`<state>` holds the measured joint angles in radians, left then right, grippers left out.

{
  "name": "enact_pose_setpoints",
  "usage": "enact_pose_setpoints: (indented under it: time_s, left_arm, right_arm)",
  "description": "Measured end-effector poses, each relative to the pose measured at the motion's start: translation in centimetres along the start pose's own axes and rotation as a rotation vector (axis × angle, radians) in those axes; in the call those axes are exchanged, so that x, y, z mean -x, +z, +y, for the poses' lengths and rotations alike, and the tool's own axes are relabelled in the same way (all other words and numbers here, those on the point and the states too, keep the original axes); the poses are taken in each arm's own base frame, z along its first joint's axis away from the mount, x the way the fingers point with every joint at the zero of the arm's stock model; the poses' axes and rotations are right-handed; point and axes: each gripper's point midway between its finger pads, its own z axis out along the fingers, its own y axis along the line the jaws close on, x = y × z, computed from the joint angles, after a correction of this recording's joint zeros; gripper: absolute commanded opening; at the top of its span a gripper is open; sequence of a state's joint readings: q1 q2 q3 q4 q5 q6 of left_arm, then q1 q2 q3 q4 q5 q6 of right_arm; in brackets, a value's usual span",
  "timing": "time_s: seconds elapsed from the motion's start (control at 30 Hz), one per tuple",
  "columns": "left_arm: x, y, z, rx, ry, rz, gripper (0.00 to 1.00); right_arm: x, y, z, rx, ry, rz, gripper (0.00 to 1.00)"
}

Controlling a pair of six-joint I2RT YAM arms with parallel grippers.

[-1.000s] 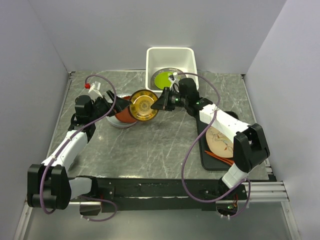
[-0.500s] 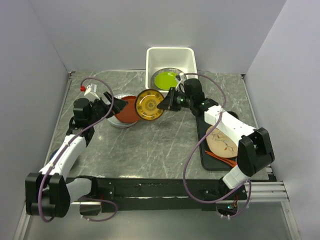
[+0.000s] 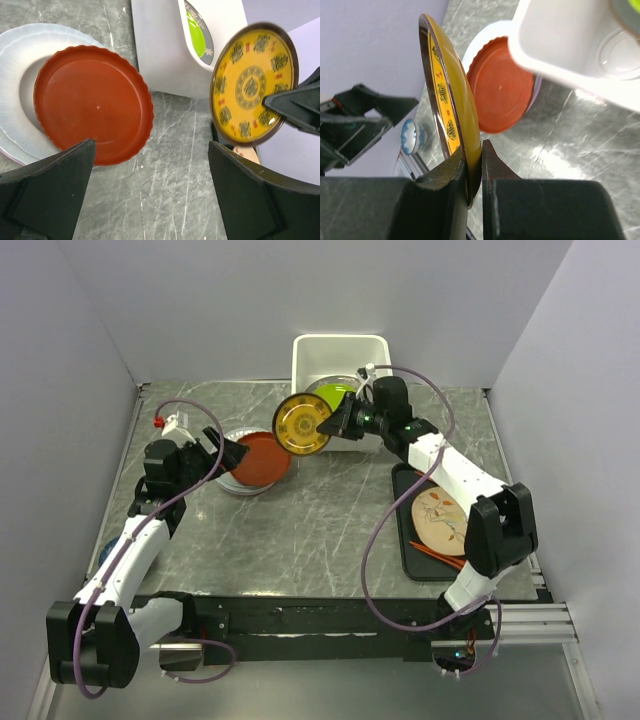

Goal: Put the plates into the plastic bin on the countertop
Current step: Place the plate in the plastic bin.

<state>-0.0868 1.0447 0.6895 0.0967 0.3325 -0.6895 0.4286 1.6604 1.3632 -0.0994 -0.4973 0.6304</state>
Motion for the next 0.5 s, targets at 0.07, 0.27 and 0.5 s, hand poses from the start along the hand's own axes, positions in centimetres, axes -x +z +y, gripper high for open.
enact_pose_setpoints:
  time_s: [0.07, 0.27, 0.5]
  left_arm:
    - [-0.1, 0.0, 0.2, 0.007, -0.001, 0.003, 0.99]
    - [-0.1, 0.1, 0.3, 0.013, -0.002, 0.003, 0.99]
    - [-0.7, 0.8, 1.0, 0.027, -0.011, 0.026, 0.99]
  right_arm:
    - [0.7, 0.3, -0.6, -0.008, 0.006, -0.009, 0.0]
    - [2.9, 0.6, -2.3, -0.033, 0.023, -0.041, 0.0]
    - [4.6, 1.3, -3.8, -0.026, 0.064, -0.064, 0.0]
